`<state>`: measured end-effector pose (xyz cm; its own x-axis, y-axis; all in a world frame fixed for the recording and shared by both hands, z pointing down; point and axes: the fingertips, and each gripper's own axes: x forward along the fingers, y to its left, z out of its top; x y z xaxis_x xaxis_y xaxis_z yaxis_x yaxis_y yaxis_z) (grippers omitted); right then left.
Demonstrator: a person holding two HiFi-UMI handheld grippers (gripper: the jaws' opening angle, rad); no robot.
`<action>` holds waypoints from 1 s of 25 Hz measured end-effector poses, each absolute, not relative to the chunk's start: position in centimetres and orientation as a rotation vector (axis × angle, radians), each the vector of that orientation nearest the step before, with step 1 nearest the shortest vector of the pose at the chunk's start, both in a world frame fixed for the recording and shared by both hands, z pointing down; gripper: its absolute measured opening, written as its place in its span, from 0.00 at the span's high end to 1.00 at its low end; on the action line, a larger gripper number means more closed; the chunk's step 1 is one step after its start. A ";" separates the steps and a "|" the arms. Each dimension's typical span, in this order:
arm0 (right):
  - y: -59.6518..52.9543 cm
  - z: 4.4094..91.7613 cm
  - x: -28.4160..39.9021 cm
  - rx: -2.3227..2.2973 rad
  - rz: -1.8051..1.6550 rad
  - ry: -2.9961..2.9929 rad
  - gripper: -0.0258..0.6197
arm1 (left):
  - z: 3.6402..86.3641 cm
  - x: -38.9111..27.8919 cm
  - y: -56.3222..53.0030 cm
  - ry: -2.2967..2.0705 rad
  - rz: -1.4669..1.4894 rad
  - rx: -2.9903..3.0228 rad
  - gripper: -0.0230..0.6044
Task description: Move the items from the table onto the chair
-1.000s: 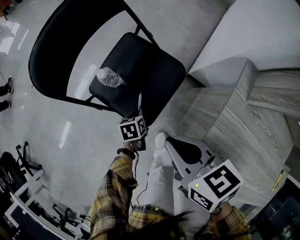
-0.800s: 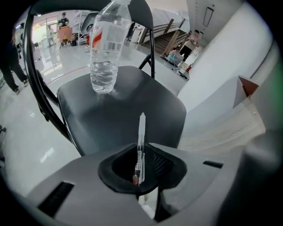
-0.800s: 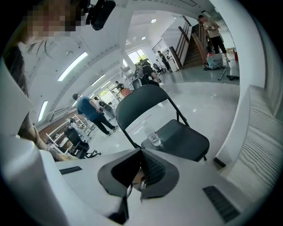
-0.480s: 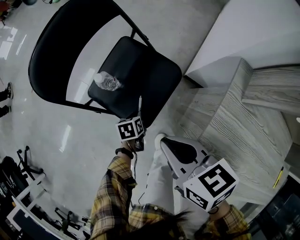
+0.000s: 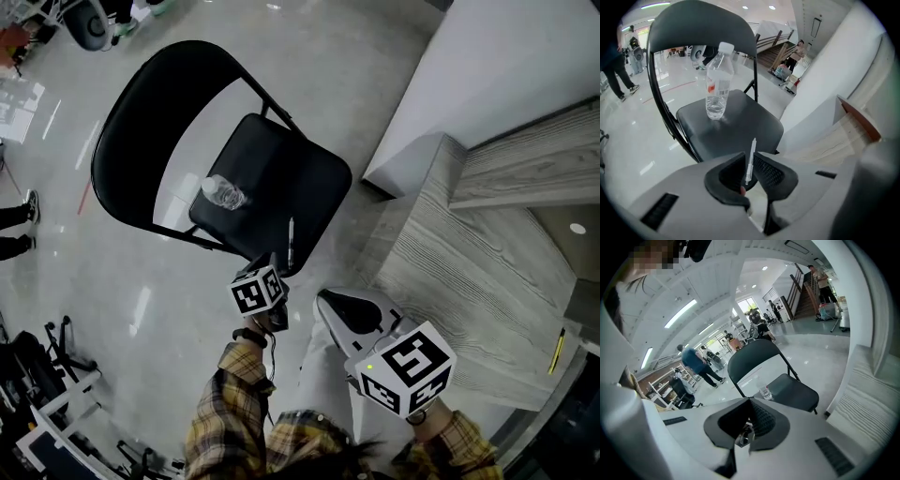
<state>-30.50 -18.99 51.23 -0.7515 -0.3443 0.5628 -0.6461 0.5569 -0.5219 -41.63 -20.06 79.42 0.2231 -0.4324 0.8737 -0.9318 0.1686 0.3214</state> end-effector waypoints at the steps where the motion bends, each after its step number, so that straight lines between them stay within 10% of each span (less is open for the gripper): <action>1: -18.6 50.7 -30.1 0.811 1.040 -2.396 0.93 | 78.3 -41.4 -19.6 -1.385 0.582 1.443 0.88; 14: -12.7 40.8 -22.1 0.973 0.941 -2.462 0.93 | 56.7 -32.5 -16.9 -1.388 0.421 1.765 0.95; 25: -3.7 30.1 -5.4 1.260 0.780 -2.542 0.93 | 37.6 -12.4 -10.5 -1.197 0.380 2.227 0.96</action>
<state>-5.44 -3.67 30.07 -0.6169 -0.6802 0.3960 -0.7852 0.4975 -0.3687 -12.39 -10.47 37.56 0.5576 -0.6659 0.4957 -0.8298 -0.4319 0.3533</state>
